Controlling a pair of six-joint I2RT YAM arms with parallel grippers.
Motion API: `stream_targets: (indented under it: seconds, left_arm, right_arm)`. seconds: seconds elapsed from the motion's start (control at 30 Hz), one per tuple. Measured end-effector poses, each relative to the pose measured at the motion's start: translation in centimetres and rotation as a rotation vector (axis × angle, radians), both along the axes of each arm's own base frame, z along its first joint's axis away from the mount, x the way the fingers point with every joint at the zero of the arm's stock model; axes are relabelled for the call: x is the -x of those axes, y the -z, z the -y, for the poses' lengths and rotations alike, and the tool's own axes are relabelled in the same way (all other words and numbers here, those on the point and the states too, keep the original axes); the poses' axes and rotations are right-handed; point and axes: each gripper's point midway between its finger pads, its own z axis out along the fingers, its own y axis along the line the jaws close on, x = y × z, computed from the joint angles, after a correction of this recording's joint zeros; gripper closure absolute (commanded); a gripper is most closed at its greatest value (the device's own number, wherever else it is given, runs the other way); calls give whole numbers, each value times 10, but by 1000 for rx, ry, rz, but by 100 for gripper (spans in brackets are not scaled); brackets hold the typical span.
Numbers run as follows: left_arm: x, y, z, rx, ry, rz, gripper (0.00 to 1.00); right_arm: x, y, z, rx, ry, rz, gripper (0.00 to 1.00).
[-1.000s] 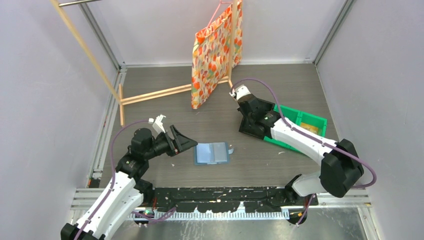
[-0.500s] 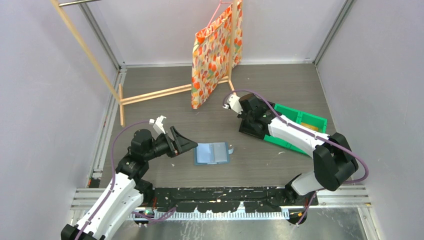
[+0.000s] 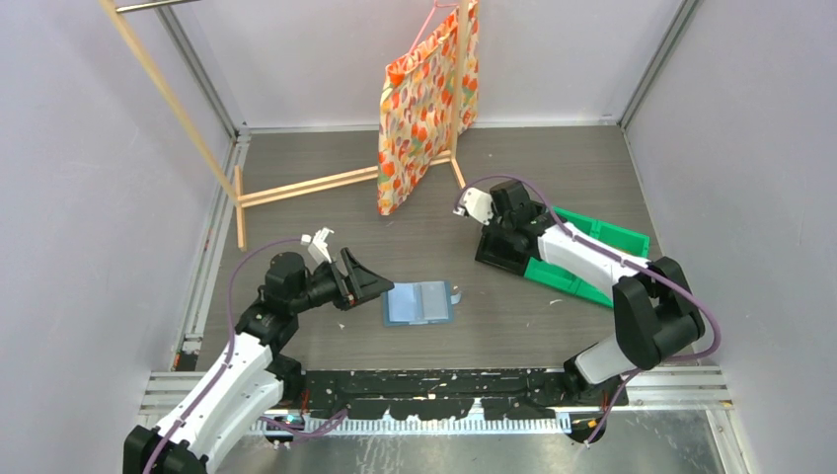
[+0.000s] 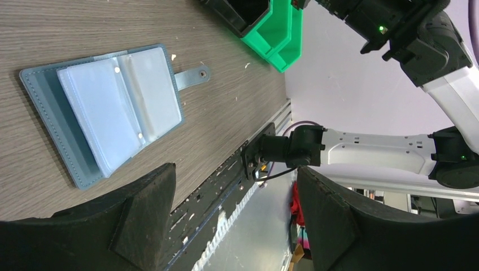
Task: Take the credit cards out of the card holder
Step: Place the credit card in the storage box, then remove the credit card from the card holder.
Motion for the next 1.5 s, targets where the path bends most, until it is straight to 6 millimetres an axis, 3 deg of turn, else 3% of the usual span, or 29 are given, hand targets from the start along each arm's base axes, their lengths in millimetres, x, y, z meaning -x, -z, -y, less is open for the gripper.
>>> stream_targets:
  seconds: [0.23, 0.43, 0.57, 0.67, 0.7, 0.93, 1.07, 1.27, 1.37, 1.5]
  left_arm:
    - [-1, 5, 1, 5, 4, -12, 21]
    - [-2, 4, 2, 12, 3, -13, 21]
    - [-3, 4, 3, 13, 4, -9, 21]
    - [-3, 4, 3, 14, 5, -10, 21]
    - [-3, 4, 3, 14, 5, -9, 21]
    - [-4, 7, 4, 11, 11, -22, 21]
    - [-5, 10, 5, 8, 12, -33, 23]
    - [-7, 16, 5, -4, 10, -60, 26]
    - [-7, 18, 6, -11, 9, -65, 27]
    - [-8, 17, 13, -31, 11, -63, 28]
  right_arm:
    - [-14, 18, 8, 12, 0, -22, 99]
    - [-29, 34, 8, 26, -5, -10, 88]
    - [-36, 43, 7, 31, -10, -6, 72]
    - [-35, 47, 7, 27, -11, -6, 47]
    - [-34, 48, 7, 28, -12, -9, 31]
    - [-29, 40, 12, 19, 10, -7, 27]
    - [-20, 16, 13, -8, 22, 16, 28]
    - [-1, -52, -1, -124, 19, 116, 28]
    - [19, -93, -28, -234, -14, 172, 28]
    - [53, -117, -80, -432, -85, 149, 27]
